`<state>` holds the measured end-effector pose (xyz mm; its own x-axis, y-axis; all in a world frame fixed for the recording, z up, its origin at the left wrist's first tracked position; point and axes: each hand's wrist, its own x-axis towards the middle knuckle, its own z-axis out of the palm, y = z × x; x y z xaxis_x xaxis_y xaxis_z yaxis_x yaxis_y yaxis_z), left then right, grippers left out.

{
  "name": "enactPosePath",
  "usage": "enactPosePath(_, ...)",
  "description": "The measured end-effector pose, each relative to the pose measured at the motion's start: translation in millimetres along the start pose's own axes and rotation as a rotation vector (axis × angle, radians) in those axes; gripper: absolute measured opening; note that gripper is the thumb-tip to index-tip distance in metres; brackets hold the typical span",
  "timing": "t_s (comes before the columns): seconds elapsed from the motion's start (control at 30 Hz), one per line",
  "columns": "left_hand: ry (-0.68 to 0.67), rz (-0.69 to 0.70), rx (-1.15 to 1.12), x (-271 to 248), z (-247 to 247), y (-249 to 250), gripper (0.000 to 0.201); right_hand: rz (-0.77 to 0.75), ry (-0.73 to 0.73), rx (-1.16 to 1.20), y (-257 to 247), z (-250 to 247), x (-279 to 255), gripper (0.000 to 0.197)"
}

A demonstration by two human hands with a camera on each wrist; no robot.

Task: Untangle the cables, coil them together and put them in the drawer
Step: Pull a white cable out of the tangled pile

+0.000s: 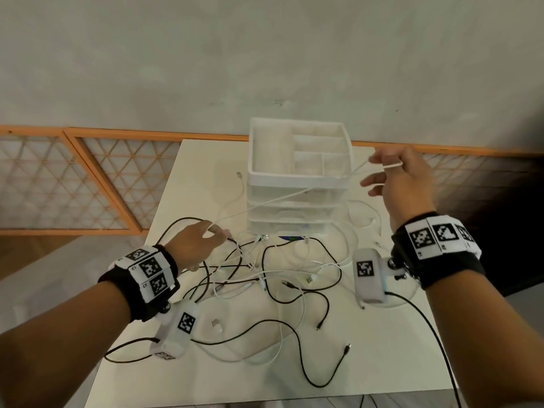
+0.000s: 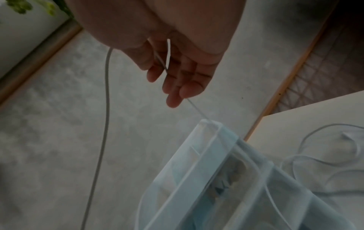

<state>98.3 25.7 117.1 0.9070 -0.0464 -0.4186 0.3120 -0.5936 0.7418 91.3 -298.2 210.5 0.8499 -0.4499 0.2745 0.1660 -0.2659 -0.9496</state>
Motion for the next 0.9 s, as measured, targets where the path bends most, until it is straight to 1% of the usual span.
enactPosePath(0.07,-0.013,0.013,-0.094,-3.4,1.7,2.7,0.040,-0.040,-0.051,0.002,-6.7,4.0,8.7,0.020)
enactPosePath(0.13,0.019,0.035,-0.153,-4.8,0.1,4.5,0.048,-0.076,-0.075,0.000,-11.4,4.0,17.9,0.018)
enactPosePath(0.2,0.051,0.088,-0.168,-6.1,-1.3,5.4,0.047,-0.130,-0.084,-0.015,-12.8,0.7,27.1,0.017)
enactPosePath(0.3,0.105,0.186,-0.127,-9.5,-0.4,8.5,0.042,-0.207,-0.080,-0.044,-8.6,-6.3,37.1,0.014)
enactPosePath(0.33,0.119,0.204,-0.122,-11.2,0.8,9.7,0.040,-0.215,-0.073,-0.073,-5.1,-8.8,38.9,0.015)
enactPosePath(0.37,0.130,0.217,-0.131,-12.3,2.6,10.5,0.037,-0.210,-0.072,-0.114,0.6,-11.7,40.1,0.021)
enactPosePath(0.43,0.154,0.238,-0.144,-13.6,6.1,10.7,0.034,-0.133,-0.117,-0.252,22.4,-19.6,38.5,0.047)
enactPosePath(0.47,0.157,0.245,-0.147,-14.2,7.6,10.4,0.032,-0.049,-0.178,-0.360,36.6,-23.4,32.1,0.062)
enactPosePath(0.5,0.150,0.251,-0.151,-14.3,9.4,9.6,0.031,0.045,-0.261,-0.498,51.9,-26.6,22.3,0.074)
enactPosePath(0.53,0.137,0.256,-0.152,-14.4,11.2,9.0,0.029,0.133,-0.370,-0.642,68.9,-29.0,11.1,0.082)
enactPosePath(0.57,0.118,0.263,-0.142,-14.4,13.0,8.2,0.028,0.213,-0.483,-0.762,84.0,-30.1,-1.8,0.084)
enactPosePath(0.6,0.094,0.274,-0.121,-15.7,15.0,8.2,0.027,0.292,-0.569,-0.853,93.6,-29.2,-15.8,0.084)
enactPosePath(0.63,0.067,0.289,-0.089,-17.1,17.6,8.3,0.026,0.346,-0.616,-0.903,99.0,-26.6,-29.0,0.081)
enactPosePath(0.67,0.033,0.305,-0.047,-19.8,20.5,9.3,0.026,0.358,-0.634,-0.896,99.8,-21.9,-41.6,0.078)
enactPosePath(0.73,-0.069,0.346,0.039,-27.8,29.8,14.5,0.025,0.283,-0.640,-0.729,90.7,-9.1,-66.6,0.075)
enactPosePath(0.77,-0.132,0.370,0.069,-32.0,35.7,18.2,0.025,0.229,-0.665,-0.619,79.9,-0.4,-79.2,0.074)
enactPosePath(0.8,-0.201,0.394,0.084,-36.7,41.6,23.1,0.025,0.191,-0.706,-0.543,73.0,8.4,-89.9,0.068)
enactPosePath(0.83,-0.268,0.420,0.090,-40.0,46.9,26.6,0.025,0.160,-0.759,-0.508,68.6,17.3,-98.1,0.055)
enactPosePath(0.87,-0.314,0.444,0.091,-42.7,50.5,29.6,0.024,0.144,-0.802,-0.558,68.7,25.4,-101.6,0.037)
enactPosePath(0.9,-0.328,0.460,0.105,-44.2,52.4,30.2,0.024,0.127,-0.820,-0.628,71.1,29.5,-102.0,0.019)
